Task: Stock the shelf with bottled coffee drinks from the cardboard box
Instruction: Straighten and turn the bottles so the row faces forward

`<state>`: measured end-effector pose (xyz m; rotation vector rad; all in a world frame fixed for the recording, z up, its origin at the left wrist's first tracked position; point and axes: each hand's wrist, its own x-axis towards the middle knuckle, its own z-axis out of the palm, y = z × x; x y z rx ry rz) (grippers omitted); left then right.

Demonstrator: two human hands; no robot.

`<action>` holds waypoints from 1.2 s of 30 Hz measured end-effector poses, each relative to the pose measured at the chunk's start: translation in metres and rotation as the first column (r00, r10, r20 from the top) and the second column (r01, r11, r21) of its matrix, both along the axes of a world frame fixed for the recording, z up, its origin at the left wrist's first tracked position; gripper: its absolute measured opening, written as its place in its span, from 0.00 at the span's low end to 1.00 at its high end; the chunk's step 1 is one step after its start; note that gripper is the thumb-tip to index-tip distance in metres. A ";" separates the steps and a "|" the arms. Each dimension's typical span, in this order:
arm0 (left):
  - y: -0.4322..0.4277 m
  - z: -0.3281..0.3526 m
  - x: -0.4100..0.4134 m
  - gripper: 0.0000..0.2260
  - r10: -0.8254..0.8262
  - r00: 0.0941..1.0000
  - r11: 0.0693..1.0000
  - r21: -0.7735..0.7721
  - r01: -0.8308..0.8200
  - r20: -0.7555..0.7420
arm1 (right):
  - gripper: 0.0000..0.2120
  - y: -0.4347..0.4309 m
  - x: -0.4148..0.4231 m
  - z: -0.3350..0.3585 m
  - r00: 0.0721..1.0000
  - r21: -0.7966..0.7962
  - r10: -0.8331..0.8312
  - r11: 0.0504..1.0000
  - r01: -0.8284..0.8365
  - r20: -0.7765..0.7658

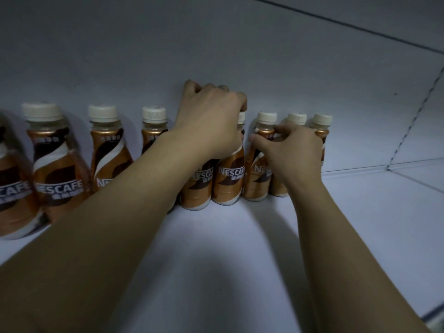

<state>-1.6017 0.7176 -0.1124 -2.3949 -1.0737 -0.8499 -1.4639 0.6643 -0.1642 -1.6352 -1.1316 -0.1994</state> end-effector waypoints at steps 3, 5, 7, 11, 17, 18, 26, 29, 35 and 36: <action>0.000 0.000 0.001 0.18 -0.003 1.000 1.000 0.007 0.003 -0.009 | 0.13 0.003 0.000 -0.001 0.997 0.021 0.022 1.000 -0.020 -0.071; -0.001 -0.001 0.002 0.18 0.000 1.000 1.000 0.016 0.000 -0.014 | 0.14 0.003 0.001 -0.002 0.992 0.056 0.035 0.998 -0.028 -0.124; -0.001 -0.002 0.003 0.18 0.010 1.000 1.000 0.025 -0.009 -0.018 | 0.15 0.003 -0.001 -0.004 0.988 0.077 0.043 0.997 -0.031 -0.152; -0.002 -0.002 0.003 0.19 0.017 0.999 1.000 0.025 -0.016 -0.030 | 0.16 0.003 -0.004 -0.003 0.969 0.060 0.091 0.995 -0.079 -0.230; -0.006 0.000 0.008 0.22 0.051 0.996 0.997 0.060 -0.046 -0.070 | 0.20 -0.010 0.000 0.016 0.941 0.092 0.068 0.995 -0.039 -0.333; -0.007 0.000 0.011 0.23 0.053 0.995 0.995 0.084 -0.046 -0.082 | 0.17 -0.014 0.001 0.026 0.930 0.146 0.067 0.989 -0.015 -0.361; -0.012 -0.002 0.033 0.24 -0.137 0.987 0.981 0.124 0.147 -0.089 | 0.11 -0.018 0.045 0.053 0.982 0.130 -0.066 0.987 0.089 -0.177; -0.009 -0.009 0.035 0.28 -0.180 0.971 0.980 0.051 0.190 -0.159 | 0.15 -0.015 0.048 0.012 0.996 0.049 -0.072 0.996 0.075 -0.061; -0.007 -0.013 0.034 0.31 -0.178 0.968 0.981 0.043 0.188 -0.175 | 0.17 -0.007 0.061 -0.013 0.999 -0.093 0.014 0.996 -0.011 0.032; -0.007 -0.014 0.034 0.31 -0.180 0.967 0.981 0.037 0.189 -0.180 | 0.15 -0.005 0.061 -0.016 0.999 -0.125 0.022 0.992 -0.016 0.045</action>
